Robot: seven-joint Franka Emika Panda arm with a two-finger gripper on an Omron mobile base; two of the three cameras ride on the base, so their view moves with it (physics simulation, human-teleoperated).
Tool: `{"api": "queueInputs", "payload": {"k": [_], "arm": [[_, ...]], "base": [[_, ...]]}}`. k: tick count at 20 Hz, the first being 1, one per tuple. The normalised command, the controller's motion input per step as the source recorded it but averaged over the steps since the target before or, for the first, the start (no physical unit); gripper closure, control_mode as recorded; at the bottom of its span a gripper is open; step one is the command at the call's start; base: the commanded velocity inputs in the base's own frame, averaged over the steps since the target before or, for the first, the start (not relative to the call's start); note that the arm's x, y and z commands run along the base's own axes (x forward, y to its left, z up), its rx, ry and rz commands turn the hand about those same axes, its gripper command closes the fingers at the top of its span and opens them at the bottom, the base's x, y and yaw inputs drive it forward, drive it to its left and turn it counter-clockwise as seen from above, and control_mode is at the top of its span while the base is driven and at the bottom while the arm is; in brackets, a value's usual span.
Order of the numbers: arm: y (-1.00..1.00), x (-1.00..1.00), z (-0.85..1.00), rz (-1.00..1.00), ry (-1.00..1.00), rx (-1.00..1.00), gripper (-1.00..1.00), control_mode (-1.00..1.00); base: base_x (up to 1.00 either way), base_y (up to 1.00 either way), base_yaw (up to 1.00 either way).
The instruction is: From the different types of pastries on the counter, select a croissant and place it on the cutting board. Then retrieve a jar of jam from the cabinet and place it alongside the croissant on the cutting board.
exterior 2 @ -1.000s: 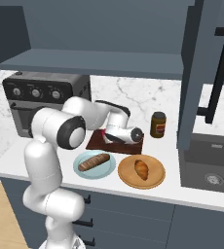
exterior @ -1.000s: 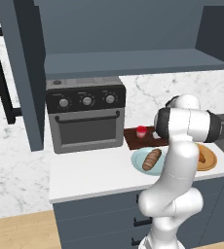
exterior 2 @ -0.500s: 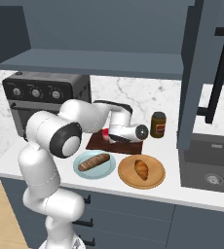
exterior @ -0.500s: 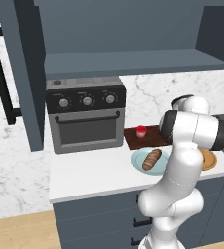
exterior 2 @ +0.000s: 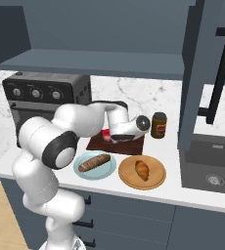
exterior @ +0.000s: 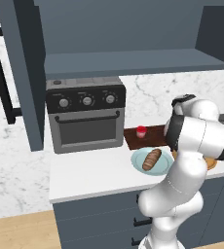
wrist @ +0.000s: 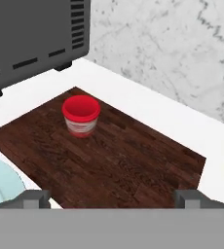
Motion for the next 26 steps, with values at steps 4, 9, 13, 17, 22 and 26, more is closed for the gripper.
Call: {"api": "queueInputs", "payload": {"k": [4,9,13,17,22,26], "arm": [[-0.25,-0.34,0.15,-0.02,0.15,-0.12,-1.0,-1.0],[-0.23,-0.35,0.05,-0.04,0.13,-0.1,-1.0,-1.0],[-0.19,-0.28,0.02,-0.07,0.16,-0.06,-1.0,-1.0],[-0.17,-0.24,0.04,-0.07,0.18,-0.04,-1.0,-1.0],[-0.15,-0.26,0.01,-0.07,0.2,-0.02,-1.0,-1.0],[-0.11,-0.26,0.02,-0.06,0.18,0.0,-1.0,-1.0]], "base": [[0.0,0.0,0.0],[0.0,0.0,0.0],[0.0,0.0,0.0],[0.0,0.0,0.0],[0.0,0.0,0.0],[0.0,0.0,0.0]]}}
